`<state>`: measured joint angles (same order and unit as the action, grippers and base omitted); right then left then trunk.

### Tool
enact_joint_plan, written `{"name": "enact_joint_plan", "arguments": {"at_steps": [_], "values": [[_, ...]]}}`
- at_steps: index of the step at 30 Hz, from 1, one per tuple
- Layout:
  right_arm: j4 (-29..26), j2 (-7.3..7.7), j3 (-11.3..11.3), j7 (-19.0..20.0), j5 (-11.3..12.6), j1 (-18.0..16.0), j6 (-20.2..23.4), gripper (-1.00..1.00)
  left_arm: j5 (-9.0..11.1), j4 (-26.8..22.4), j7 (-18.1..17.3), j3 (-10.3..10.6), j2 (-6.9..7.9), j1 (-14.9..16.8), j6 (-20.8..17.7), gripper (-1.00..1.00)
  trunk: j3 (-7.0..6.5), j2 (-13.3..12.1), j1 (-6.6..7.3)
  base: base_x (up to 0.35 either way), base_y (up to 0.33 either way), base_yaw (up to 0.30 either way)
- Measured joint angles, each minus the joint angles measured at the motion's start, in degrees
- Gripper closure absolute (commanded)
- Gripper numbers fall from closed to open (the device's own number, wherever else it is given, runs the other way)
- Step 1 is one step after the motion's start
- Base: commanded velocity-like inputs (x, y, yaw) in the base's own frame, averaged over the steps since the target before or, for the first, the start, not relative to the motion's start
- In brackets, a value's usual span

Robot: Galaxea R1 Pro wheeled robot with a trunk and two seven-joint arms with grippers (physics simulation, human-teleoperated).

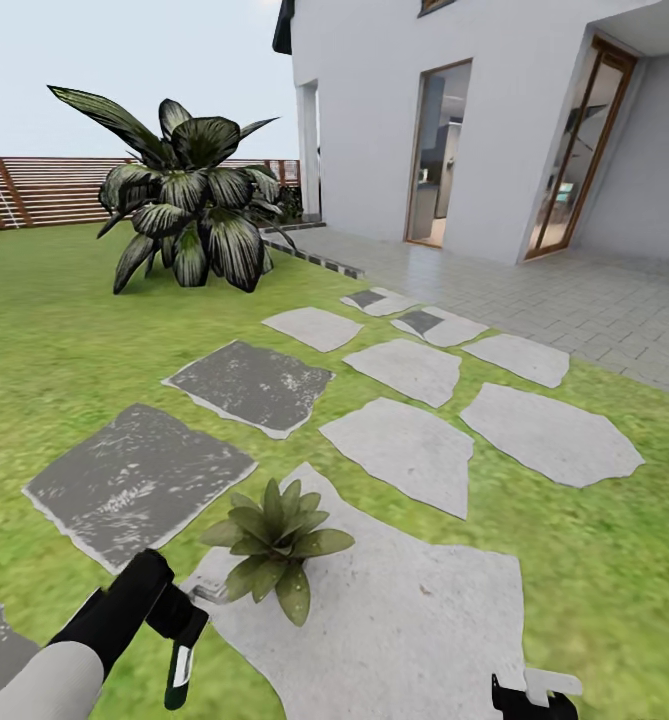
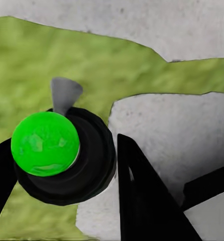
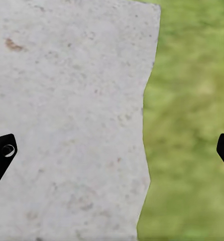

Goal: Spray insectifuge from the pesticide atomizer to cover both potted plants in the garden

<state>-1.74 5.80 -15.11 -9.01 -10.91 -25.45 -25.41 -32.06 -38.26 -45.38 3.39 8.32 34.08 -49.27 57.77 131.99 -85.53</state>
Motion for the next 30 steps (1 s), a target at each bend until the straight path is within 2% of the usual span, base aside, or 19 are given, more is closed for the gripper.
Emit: {"name": "enact_joint_plan", "arguments": {"at_steps": [2, 5, 10, 15, 20, 30], "values": [[0.00, 0.00, 0.00, 0.04, 0.00, 0.00, 0.00, -1.00, 0.25, 0.71, 1.25, 0.13, 0.13, -0.06, -0.07, 1.00, 0.00, 0.00, 0.00, 0.000, 0.000, -0.001], [0.00, 0.04, -0.01, 0.18, -0.05, 0.00, 0.00, -1.00, 0.61, 2.21, 1.83, 0.26, -0.62, -0.09, -0.08, 1.00, 0.00, 0.00, 0.00, 0.000, 0.000, 0.000], [0.00, 0.22, -0.01, 0.14, -0.08, 0.00, 0.00, -1.00, 0.79, 2.55, 1.92, 0.27, -3.16, -0.09, -0.09, 1.00, 0.00, 0.00, 0.00, 0.000, 0.000, 0.000], [0.00, 0.22, 0.00, 0.13, -0.09, 0.00, 0.00, -1.00, 0.52, 1.83, 1.92, 0.05, -3.19, 0.00, -0.06, 1.00, 0.00, 0.00, -0.01, -0.046, 0.029, 0.000], [-0.01, 0.09, -0.01, 0.15, -0.01, 0.00, 0.02, -1.00, 0.58, 1.61, 1.92, -0.20, -3.20, 0.00, -0.14, 1.00, 0.00, 0.00, -0.02, -0.224, 0.211, -0.015], [-0.03, 0.09, -0.03, 0.09, 0.00, 0.02, 0.02, -1.00, 0.58, 1.62, 1.92, -0.23, -3.27, 0.02, -0.15, 1.00, 0.00, 0.00, 0.00, -0.030, 0.295, -0.252]]}}
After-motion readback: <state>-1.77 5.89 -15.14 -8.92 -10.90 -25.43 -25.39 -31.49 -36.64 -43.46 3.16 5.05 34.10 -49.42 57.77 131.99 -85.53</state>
